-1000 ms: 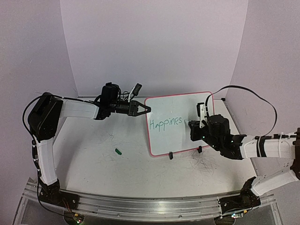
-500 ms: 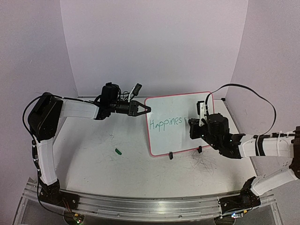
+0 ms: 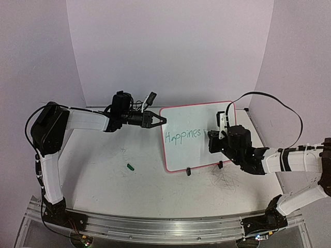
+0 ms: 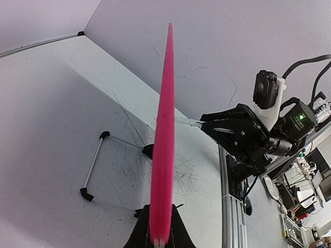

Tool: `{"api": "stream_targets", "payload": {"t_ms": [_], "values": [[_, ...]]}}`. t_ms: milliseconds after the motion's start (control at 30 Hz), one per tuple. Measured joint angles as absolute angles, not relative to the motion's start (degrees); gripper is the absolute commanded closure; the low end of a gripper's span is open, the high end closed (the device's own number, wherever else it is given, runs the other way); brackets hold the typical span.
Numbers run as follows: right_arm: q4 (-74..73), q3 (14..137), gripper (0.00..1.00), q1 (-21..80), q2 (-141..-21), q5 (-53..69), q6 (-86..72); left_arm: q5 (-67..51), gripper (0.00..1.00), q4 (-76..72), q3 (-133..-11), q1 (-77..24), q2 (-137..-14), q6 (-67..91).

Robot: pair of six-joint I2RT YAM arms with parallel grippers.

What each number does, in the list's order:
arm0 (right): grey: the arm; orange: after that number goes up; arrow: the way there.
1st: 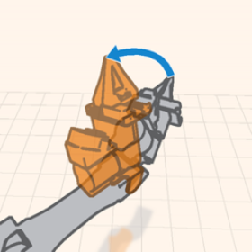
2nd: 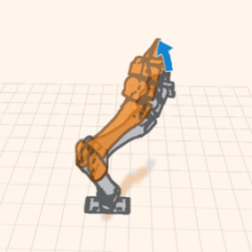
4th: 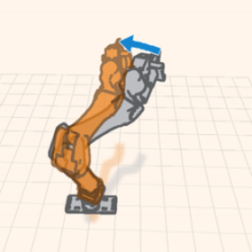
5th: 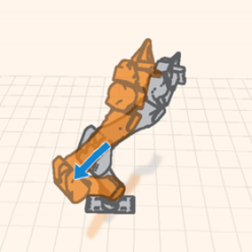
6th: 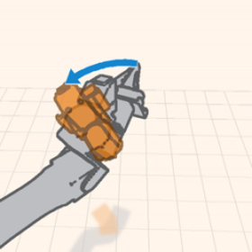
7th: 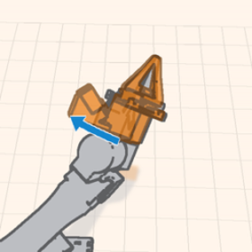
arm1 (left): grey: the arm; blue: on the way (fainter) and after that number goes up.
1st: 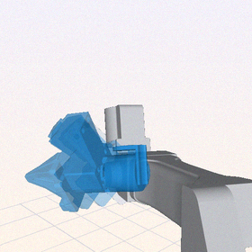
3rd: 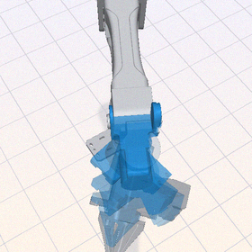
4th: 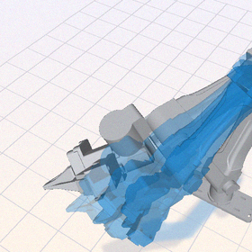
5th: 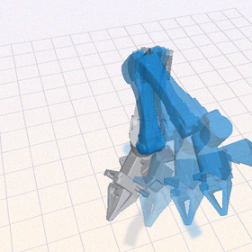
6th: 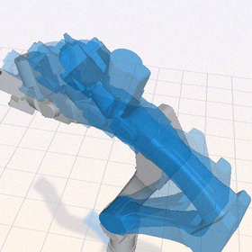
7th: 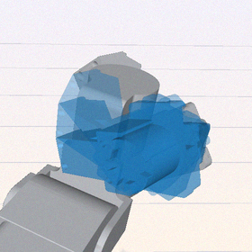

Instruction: Write a sentence on the whiteboard

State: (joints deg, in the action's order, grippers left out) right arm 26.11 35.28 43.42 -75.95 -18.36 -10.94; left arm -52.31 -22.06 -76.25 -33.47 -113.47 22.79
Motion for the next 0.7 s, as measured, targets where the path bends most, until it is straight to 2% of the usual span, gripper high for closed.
{"api": "stream_targets", "payload": {"t_ms": [700], "values": [[25.65,36.12,1.0,43.42,-76.49,-15.4,-10.63,-52.31,1.0,-22.06,-76.25,-33.47,-113.47,22.79]]}}
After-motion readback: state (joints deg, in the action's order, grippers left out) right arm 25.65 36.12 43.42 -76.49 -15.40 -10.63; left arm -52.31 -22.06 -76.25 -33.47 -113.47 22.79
